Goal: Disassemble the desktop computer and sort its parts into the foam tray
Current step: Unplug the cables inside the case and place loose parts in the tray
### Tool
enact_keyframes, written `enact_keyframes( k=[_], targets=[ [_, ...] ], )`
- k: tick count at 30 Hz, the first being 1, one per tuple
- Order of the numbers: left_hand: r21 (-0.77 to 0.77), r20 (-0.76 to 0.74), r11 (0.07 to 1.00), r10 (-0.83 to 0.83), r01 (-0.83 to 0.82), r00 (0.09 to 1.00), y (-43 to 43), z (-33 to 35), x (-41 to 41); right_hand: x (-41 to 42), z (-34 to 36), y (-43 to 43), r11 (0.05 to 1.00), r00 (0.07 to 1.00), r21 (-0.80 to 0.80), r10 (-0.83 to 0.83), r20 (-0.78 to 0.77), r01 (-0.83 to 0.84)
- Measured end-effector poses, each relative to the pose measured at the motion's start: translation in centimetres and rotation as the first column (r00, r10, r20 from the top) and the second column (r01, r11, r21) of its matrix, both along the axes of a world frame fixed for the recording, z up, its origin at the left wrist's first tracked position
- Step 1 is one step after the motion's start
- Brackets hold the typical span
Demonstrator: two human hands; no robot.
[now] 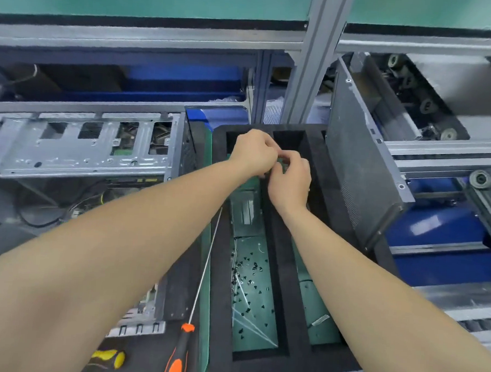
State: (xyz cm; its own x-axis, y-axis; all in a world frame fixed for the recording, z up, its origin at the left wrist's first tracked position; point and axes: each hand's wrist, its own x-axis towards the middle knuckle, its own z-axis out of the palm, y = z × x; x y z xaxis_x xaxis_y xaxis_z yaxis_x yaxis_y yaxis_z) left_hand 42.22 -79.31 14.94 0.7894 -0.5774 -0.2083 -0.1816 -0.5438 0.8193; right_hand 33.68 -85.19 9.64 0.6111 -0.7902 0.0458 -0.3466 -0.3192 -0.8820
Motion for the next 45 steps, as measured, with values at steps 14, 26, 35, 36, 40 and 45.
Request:
enact_keyframes(
  k=[14,26,35,36,40,45],
  targets=[
    [0.107,-0.175,0.992,-0.048,0.067,0.983,29.3,8.5,6.6,6.5,12.7,20.0,0.901,0.903,0.068,0.430,-0.012,-0.428],
    [0.622,0.019,0.682,-0.503,0.384,0.864,34.3,1.5,8.3,7.7,5.0,25.8,0.714,0.443,0.044,0.479,-0.758,-0.699],
    [0.495,-0.129,0.828,-0.230,0.264,0.965,34.7,-0.2,10.5,11.4,0.8,25.9,0.732,0.493,0.001,0.459,-0.739,-0.681],
    [0.495,-0.144,0.832,-0.205,0.249,0.968,34.9,-0.2,10.7,11.8,0.5,25.6,0.725,0.468,-0.007,0.438,-0.767,-0.689],
    [0.512,-0.158,0.829,-0.168,0.226,0.973,34.8,-0.4,11.4,12.8,-0.7,25.1,0.739,0.435,0.000,0.397,-0.808,-0.674],
    [0.559,-0.269,0.770,-0.182,0.307,0.946,34.3,-0.4,11.4,13.0,-0.9,25.1,0.714,0.454,-0.041,0.397,-0.798,-0.698]
  ],
)
